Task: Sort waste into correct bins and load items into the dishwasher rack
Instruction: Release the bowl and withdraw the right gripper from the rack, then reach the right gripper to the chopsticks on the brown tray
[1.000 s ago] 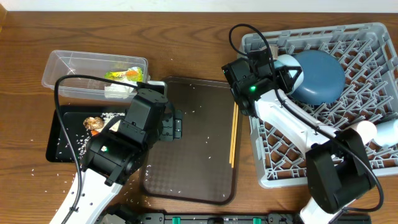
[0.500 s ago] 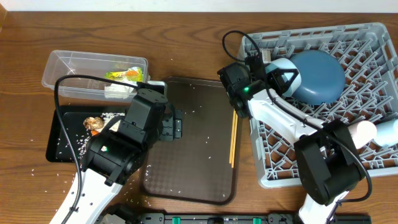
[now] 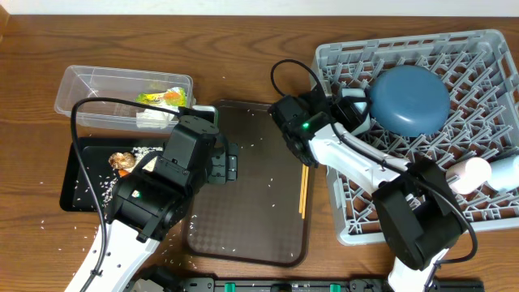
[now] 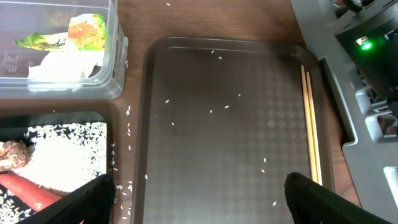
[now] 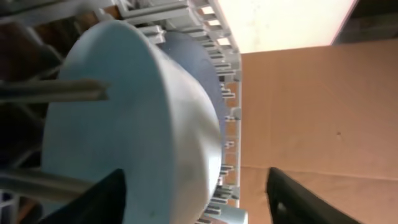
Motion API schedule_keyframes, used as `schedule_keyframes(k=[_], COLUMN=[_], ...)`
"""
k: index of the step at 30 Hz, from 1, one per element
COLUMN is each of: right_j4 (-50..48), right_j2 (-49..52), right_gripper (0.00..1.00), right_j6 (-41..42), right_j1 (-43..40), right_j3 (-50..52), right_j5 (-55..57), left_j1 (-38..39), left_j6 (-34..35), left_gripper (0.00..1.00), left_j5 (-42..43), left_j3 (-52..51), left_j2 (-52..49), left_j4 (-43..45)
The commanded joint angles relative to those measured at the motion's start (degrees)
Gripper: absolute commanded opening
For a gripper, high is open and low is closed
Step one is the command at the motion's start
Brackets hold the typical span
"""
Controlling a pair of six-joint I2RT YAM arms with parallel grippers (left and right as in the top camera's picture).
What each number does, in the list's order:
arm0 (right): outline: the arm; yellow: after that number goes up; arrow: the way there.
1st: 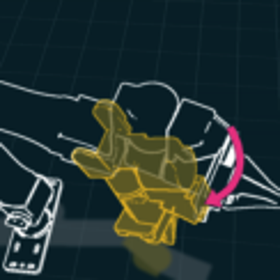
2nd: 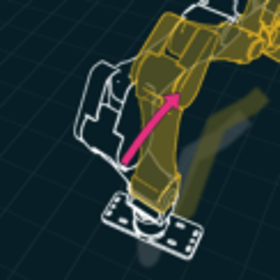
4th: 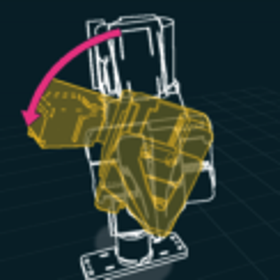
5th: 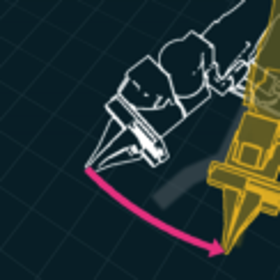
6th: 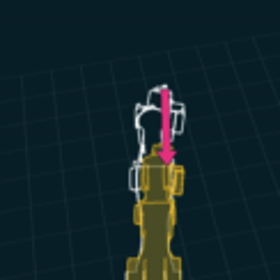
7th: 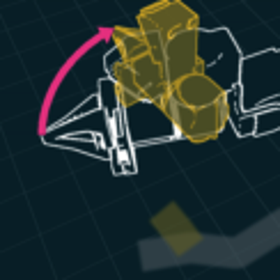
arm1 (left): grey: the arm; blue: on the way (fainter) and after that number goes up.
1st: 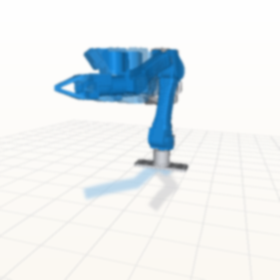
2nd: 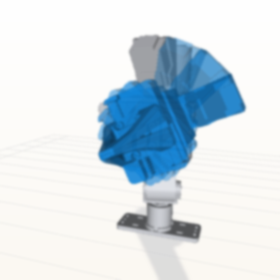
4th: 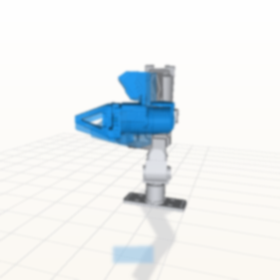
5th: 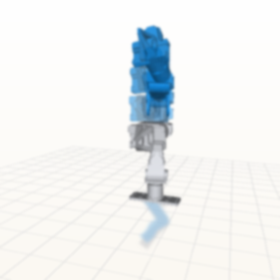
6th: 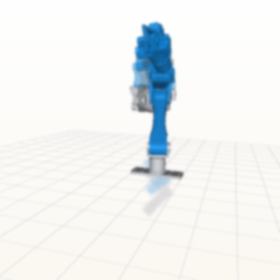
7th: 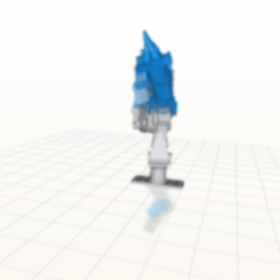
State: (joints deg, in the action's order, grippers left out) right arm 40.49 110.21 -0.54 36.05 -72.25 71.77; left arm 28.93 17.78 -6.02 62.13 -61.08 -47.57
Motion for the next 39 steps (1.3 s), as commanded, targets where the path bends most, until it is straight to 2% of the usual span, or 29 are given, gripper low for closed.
schedule_keyframes(k=[1, 8, 16, 21, 25, 28, 30, 33, 35, 38, 39], right_j4=[0.02, 0.44, 1.60, 5.90, 10.29, 11.63, 12.55, 15.58, 15.67, 12.39, 11.28], right_j2=[0.68, 0.15, -3.65, -4.70, -4.72, -4.72, -4.72, -4.66, -4.39, -4.02, -4.02], right_gripper=[0.72, 0.78, 0.80, 0.82, 0.80, 0.70, 0.63, 0.60, 0.58, 0.48, 0.45], right_j6=[0.44, 0.46, 0.48, 3.85, 10.10, 13.94, 19.65, 29.77, 32.79, 35.36, 35.50], right_j1=[2.01, 4.94, 4.83, 3.93, 3.87, 3.67, 3.72, 3.61, 3.61, 3.30, 3.13], right_j3=[-0.20, -1.75, -7.06, -11.39, -14.19, -14.75, -14.51, -12.98, -10.75, -6.40, -5.40], right_j5=[-0.68, -3.26, -14.97, -29.27, -47.82, -62.01, -67.45, -68.67, -68.67, -69.72, -70.44], left_j1=[-0.13, -0.13, -0.13, -0.13, -1.22, -2.89, -4.09, -6.03, -7.10, -8.50, -8.76], left_j6=[-0.50, -0.52, -0.55, -0.50, -0.50, -0.52, -0.52, -0.52, -0.52, -0.52, -0.52], left_gripper=[0.88, 0.88, 0.88, 0.88, 0.88, 0.88, 0.88, 0.88, 0.88, 0.89, 0.98], left_j5=[-0.57, -0.57, -0.59, -0.61, -2.71, -6.27, -8.26, -10.54, -11.78, -13.92, -14.56], left_j3=[0.35, 0.35, 0.35, 0.37, 0.63, 0.66, 0.66, 0.63, 0.63, 0.63, 0.63], left_j2=[-0.07, -0.35, -0.31, 2.99, 9.51, 14.45, 17.03, 20.26, 21.31, 21.64, 21.51], left_j4=[-0.15, -0.37, -0.52, -0.61, -0.28, -0.20, -0.46, -1.90, -3.15, -4.92, -5.38])
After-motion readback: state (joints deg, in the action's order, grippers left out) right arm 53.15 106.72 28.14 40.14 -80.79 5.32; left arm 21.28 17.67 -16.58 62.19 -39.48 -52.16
